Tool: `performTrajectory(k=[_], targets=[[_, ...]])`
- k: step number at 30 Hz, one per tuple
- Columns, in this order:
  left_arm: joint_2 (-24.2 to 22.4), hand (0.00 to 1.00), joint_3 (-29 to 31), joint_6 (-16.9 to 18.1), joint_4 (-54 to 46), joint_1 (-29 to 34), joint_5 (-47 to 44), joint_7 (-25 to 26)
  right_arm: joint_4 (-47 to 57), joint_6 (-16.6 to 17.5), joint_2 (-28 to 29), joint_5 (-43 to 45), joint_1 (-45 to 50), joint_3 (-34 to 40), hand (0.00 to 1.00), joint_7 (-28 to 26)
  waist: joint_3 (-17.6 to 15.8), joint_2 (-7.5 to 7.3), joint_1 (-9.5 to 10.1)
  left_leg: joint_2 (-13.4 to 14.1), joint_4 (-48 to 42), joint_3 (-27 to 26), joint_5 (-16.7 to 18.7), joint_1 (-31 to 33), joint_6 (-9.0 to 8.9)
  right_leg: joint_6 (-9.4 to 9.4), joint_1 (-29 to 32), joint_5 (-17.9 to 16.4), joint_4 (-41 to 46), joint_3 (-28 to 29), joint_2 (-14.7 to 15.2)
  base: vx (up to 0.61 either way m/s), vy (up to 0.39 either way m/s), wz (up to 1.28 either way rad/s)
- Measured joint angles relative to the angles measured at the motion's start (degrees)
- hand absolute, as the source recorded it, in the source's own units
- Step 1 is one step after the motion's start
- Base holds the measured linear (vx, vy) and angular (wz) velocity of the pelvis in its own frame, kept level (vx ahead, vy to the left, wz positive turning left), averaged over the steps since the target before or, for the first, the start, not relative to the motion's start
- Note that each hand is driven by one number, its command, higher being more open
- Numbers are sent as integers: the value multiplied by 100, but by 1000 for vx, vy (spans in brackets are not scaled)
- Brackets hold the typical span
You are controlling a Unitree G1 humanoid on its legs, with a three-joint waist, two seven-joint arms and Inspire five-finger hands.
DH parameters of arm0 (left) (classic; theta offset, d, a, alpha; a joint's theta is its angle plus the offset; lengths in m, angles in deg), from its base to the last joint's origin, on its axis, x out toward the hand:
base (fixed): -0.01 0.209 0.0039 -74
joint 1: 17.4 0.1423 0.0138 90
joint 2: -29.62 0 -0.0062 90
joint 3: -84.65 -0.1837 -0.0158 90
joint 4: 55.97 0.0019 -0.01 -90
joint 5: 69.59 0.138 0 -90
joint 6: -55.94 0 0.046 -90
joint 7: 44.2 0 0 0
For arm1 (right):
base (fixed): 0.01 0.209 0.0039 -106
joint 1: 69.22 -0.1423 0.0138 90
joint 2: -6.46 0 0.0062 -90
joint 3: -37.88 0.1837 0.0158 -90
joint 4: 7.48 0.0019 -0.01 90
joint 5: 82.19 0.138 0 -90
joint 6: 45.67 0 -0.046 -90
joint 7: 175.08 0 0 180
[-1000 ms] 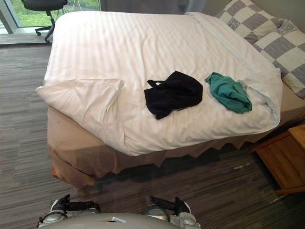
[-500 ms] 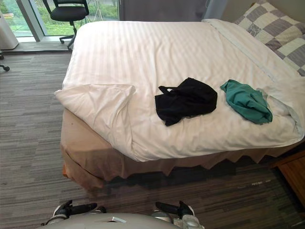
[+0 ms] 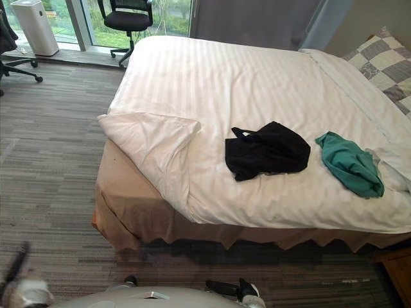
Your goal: Tidy up the quilt and then pick up the clothes from the bed and put them into the laundry hamper
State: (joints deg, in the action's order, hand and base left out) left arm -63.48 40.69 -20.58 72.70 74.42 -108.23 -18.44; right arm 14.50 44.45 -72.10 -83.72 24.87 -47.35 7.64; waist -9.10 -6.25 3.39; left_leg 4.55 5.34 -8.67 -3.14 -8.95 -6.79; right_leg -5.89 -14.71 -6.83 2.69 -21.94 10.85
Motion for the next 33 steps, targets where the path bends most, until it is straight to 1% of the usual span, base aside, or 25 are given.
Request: performTrajectory(k=[2, 3, 4, 5, 6, 8, 9, 11, 15, 16, 17, 18, 19, 20, 21, 22, 23, 24, 25, 26, 27, 29, 30, 31, 33], targets=[[163, 100, -26, 192, -480, -79, 23, 35, 96, 29, -14, 0, 74, -63, 100, 1, 46, 15, 19, -13, 0, 18, 6, 73, 1, 10, 54, -3, -2, -1, 3, 50, -3, 4], [277, 100, -123, 366, -1007, -243, 112, 60, 152, 41, -31, 1, 148, -79, 100, -1, 89, 24, 86, -37, -1, 56, 15, 83, 3, 28, 53, 6, -4, -1, 13, 77, -3, 5], [313, 100, -206, 414, -1164, -266, 136, 64, 151, 40, -33, 1, 165, -80, 100, -2, 124, 19, 97, -42, -1, 64, 15, 82, 3, 31, 48, 14, -4, 0, 14, 100, -6, 12], [363, 100, -399, 434, -1428, -320, 401, 95, 150, 39, -34, 0, 195, -80, 100, -17, 193, 38, 105, -50, -2, 102, 25, 90, -4, 59, 35, 15, -2, 26, 13, 102, -6, 22], [371, 100, -598, 435, -1613, -387, 720, 124, 150, 39, -34, -1, 188, -82, 100, -58, 262, -11, 96, -54, -3, 129, 29, 75, -6, 72, -3, 16, 4, 73, 13, 86, -3, 25], [369, 100, -887, 416, -1789, -395, 1007, 131, 150, 39, -34, -3, 184, -86, 100, -120, 287, 18, 88, -53, -3, 124, 32, 50, -11, 75, -18, 18, 6, 170, 7, 50, 0, 9], [358, 100, -1120, 397, -1963, -396, 1035, 134, 151, 39, -23, -3, 156, -86, 100, -164, 326, -2, 82, -40, -4, 104, 34, 39, -14, 76, -20, 19, 6, 198, -5, 37, -15, -4], [327, 100, -1453, 345, -2202, -392, 1438, 98, 152, 39, -13, -2, 101, -81, 100, -241, 363, 16, 83, 29, -5, 33, 33, 9, -15, 149, -8, 69, 6, 245, -64, 18, -27, -10], [326, 100, -1797, 201, -2699, -392, 2009, -31, 150, 38, -9, -2, 26, 20, 100, -283, 377, 48, 33, 118, -4, -214, 37, -76, -29, 169, 75, 133, 8, 476, -129, -50, -8, -30], [333, 100, -1883, 113, -2901, -398, 2165, -78, 145, 35, -12, 0, 13, 172, 100, -293, 391, 108, -37, 136, -5, -280, 30, -49, -41, 130, 128, 162, 7, 558, -132, -72, 6, -42], [416, 100, -1900, -225, -3247, -533, 2226, -121, 140, 29, -23, 0, 24, 449, 100, -339, 419, 277, -64, 217, -23, -409, 17, -39, -63, 113, 224, 340, -21, 720, -168, -72, 28, -45], [598, 100, -1923, -318, -3253, -708, 2305, -148, 154, 24, -56, 1, 59, 558, 100, -360, 436, 354, -64, 253, -12, -436, -5, -30, -80, 131, 260, 432, -40, 794, -220, -138, 23, -46], [1570, 100, -2257, -353, -2868, -1332, 2377, -319, 179, 22, -142, 0, 226, 595, 100, -474, 486, 429, -90, 305, -1, -525, -14, 35, -88, 125, 349, 482, -54, 900, -290, -133, 4, -32], [2036, 100, -2429, -349, -2720, -1553, 2380, -431, 193, 6, -154, -1, 273, 584, 100, -512, 507, 444, -120, 326, 0, -573, -3, 71, -90, 125, 398, 482, -54, 967, -296, -168, -18, -37], [2611, 100, -2633, -344, -2673, -1866, 2640, -576, 237, -25, -147, 1, 326, 529, 100, -499, 525, 486, -201, 414, -1, -741, 62, 101, -80, 111, 491, 493, -62, 999, -290, -98, -13, -30], [2731, 100, -2693, -312, -2681, -2042, 2858, -590, 279, -34, -159, 7, 391, 565, 100, -484, 526, 489, -231, 403, -1, -775, 34, 103, -75, 110, 519, 493, -75, 1013, -284, -115, -24, -38], [2736, 100, -2760, -215, -2681, -2388, 3133, -617, 311, -33, -156, 20, 406, 680, 100, -483, 556, 540, -288, 377, -1, -781, -4, 149, -70, 108, 596, 492, -94, 1062, -292, -120, -33, -23], [2705, 100, -2977, -219, -2608, -2714, 3352, -621, 334, -33, -156, 1, 375, 692, 100, -472, 532, 589, -394, 353, -1, -782, -58, 204, -55, 102, 626, 490, -139, 1058, -275, -163, -30, -13], [2701, 100, -3245, -247, -2515, -2914, 3506, -658, 359, -37, -183, -13, 343, 688, 100, -472, 530, 599, -486, 333, -1, -812, -98, 250, -40, 67, 655, 513, -195, 1048, -273, -146, -5, -2], [2705, 100, -3468, -255, -2482, -3002, 3572, -723, 380, -32, -199, -16, 302, 698, 100, -464, 501, 634, -527, 318, 0, -826, -121, 262, -28, 71, 686, 507, -192, 1049, -275, -147, 13, -14], [2725, 100, -3689, -245, -2356, -3039, 3835, -890, 432, -4, -214, -15, 307, 763, 100, -453, 448, 719, -578, 327, 0, -883, -129, 268, -22, 60, 776, 489, -211, 1104, -271, -120, 21, -24], [2830, 100, -3803, -240, -2222, -3061, 3999, -1206, 538, 70, -221, -13, 363, 832, 100, -467, 453, 826, -672, 376, 1, -975, -181, 413, -55, 30, 890, 519, -291, 1144, -286, -104, 15, -33], [3004, 100, -3842, -239, -2139, -3201, 3973, -1277, 597, 84, -213, -9, 371, 829, 100, -474, 441, 827, -685, 423, 1, -1041, -206, 542, -72, 12, 1048, 540, -341, 1170, -321, -40, -4, -31], [3055, 100, -3850, -238, -2112, -3340, 3811, -1311, 632, 82, -183, 1, 376, 818, 100, -480, 404, 747, -694, 454, 1, -1110, -256, 632, -46, 0, 1148, 596, -381, 1192, -343, 3, -13, -29], [2694, 100, -4026, -203, -2231, -3467, 3721, -1079, 669, 79, -114, 1, 373, 795, 100, -437, 380, 677, -667, 493, 0, -1251, -283, 745, -61, 12, 1291, 757, -369, 1282, -344, 19, -15, -10]])
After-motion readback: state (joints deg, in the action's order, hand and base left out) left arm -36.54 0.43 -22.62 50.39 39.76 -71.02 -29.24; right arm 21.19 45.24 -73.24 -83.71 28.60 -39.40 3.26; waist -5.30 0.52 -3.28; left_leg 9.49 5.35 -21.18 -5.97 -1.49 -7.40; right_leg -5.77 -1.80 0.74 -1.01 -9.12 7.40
